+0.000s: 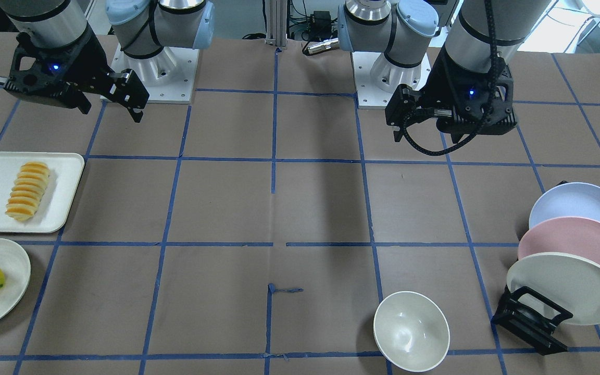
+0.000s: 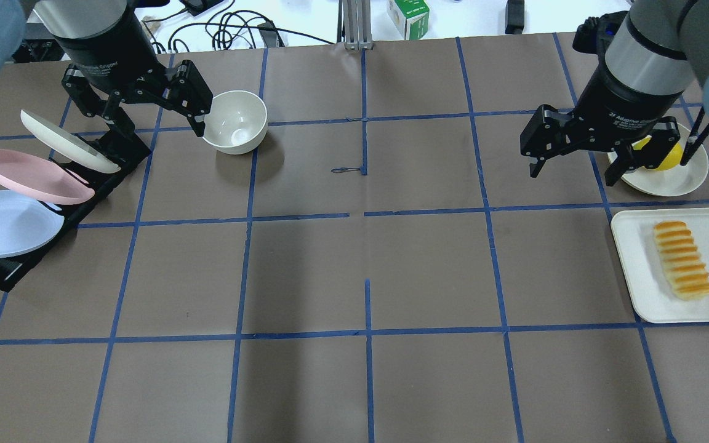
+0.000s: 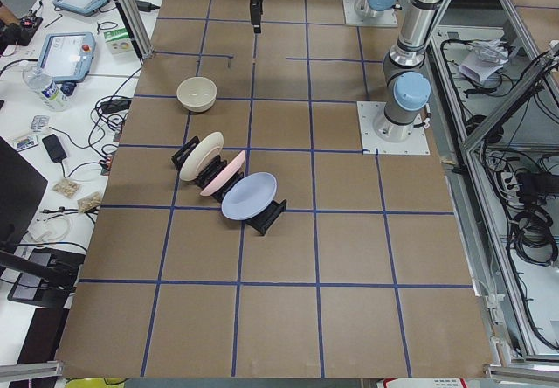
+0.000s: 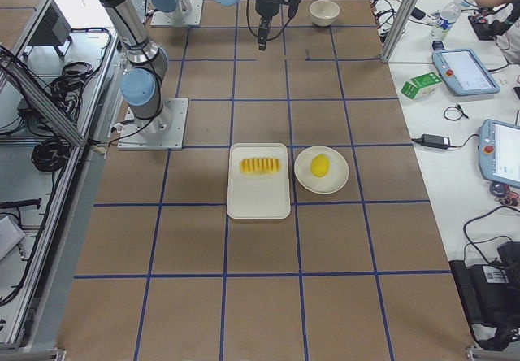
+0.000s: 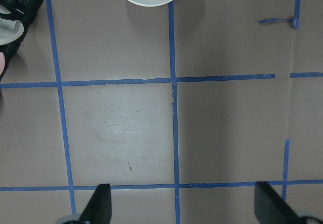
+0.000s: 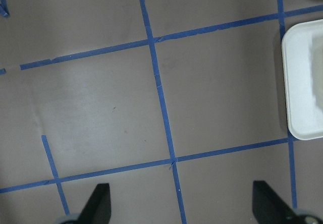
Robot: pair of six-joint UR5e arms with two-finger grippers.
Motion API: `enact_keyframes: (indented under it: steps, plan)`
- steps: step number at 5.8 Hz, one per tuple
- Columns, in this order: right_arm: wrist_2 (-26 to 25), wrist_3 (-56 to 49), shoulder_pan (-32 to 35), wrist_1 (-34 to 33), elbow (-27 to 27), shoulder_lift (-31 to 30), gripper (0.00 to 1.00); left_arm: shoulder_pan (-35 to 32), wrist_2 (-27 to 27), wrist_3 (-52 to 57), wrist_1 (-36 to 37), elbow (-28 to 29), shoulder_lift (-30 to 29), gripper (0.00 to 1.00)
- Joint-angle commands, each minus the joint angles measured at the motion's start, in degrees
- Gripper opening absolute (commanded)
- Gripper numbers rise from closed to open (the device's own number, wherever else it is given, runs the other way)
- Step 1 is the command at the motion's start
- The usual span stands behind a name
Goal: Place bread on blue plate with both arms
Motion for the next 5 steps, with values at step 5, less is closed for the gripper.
enact_keyframes:
  steps: [5]
  plan:
    - [-0.01, -13.42, -12.23, -3.36, 0.00, 3.44, 1.00, 0.18, 0.00, 0.00, 0.00, -0.10, 0.13, 1.00]
